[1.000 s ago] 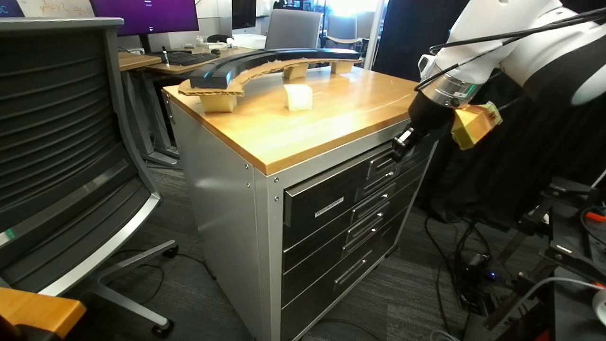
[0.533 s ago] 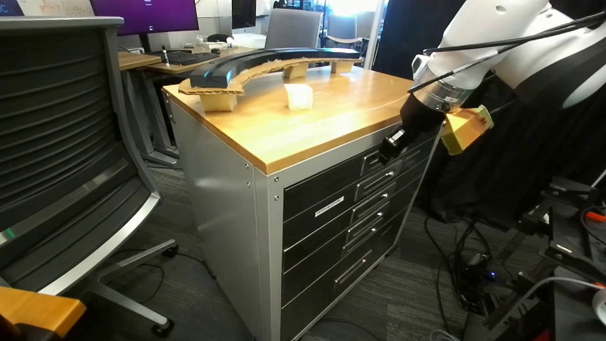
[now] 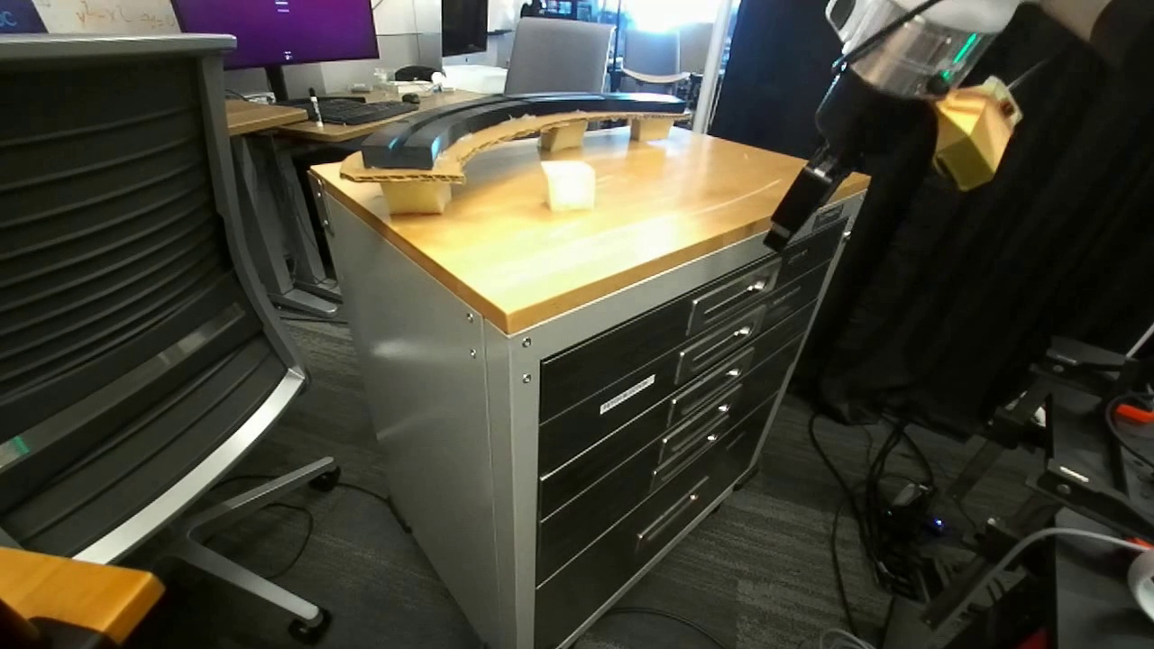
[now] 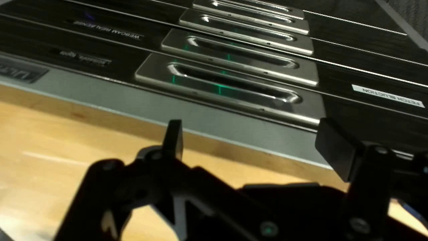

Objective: Put the screwdriver in the drawer than close the drawer

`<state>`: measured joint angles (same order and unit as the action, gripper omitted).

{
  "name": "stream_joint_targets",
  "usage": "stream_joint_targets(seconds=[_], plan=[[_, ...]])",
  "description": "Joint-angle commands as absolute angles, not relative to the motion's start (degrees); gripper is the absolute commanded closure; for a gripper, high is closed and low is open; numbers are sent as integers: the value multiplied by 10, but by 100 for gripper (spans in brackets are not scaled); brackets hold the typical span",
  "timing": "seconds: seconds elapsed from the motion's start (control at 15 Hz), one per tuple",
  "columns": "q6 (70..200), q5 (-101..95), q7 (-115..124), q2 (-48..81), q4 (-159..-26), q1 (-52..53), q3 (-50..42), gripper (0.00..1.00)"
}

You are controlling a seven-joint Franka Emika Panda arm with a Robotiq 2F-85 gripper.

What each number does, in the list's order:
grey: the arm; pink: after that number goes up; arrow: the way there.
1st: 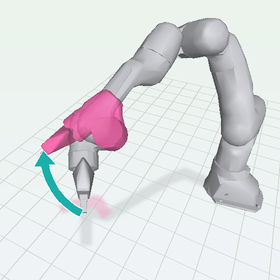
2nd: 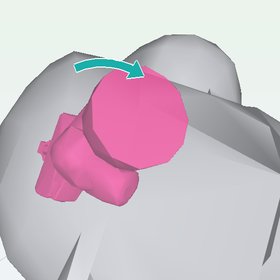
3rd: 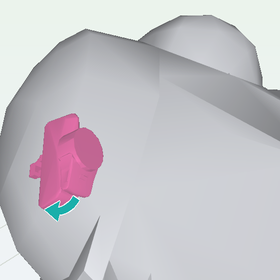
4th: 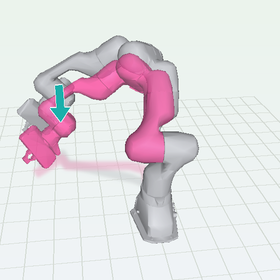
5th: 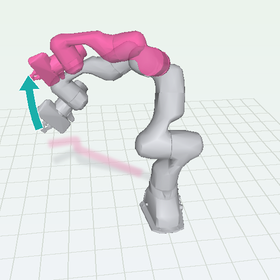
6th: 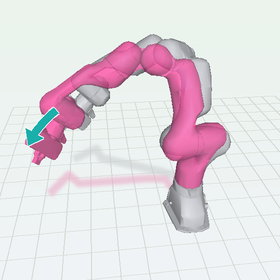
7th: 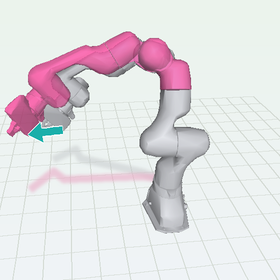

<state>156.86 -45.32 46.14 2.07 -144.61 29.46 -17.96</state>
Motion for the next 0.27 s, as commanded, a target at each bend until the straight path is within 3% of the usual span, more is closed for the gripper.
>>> stream_joint_targets(seconds=[0.0,0.07,0.13,0.2], plan=[[1473,-322,311,-83,-1440,215,-58,0],[1457,-271,279,-104,-1432,277,-114,0],[1497,-322,335,-55,-1437,175,-24,0],[1482,-284,301,-75,-1433,179,-20,0]])
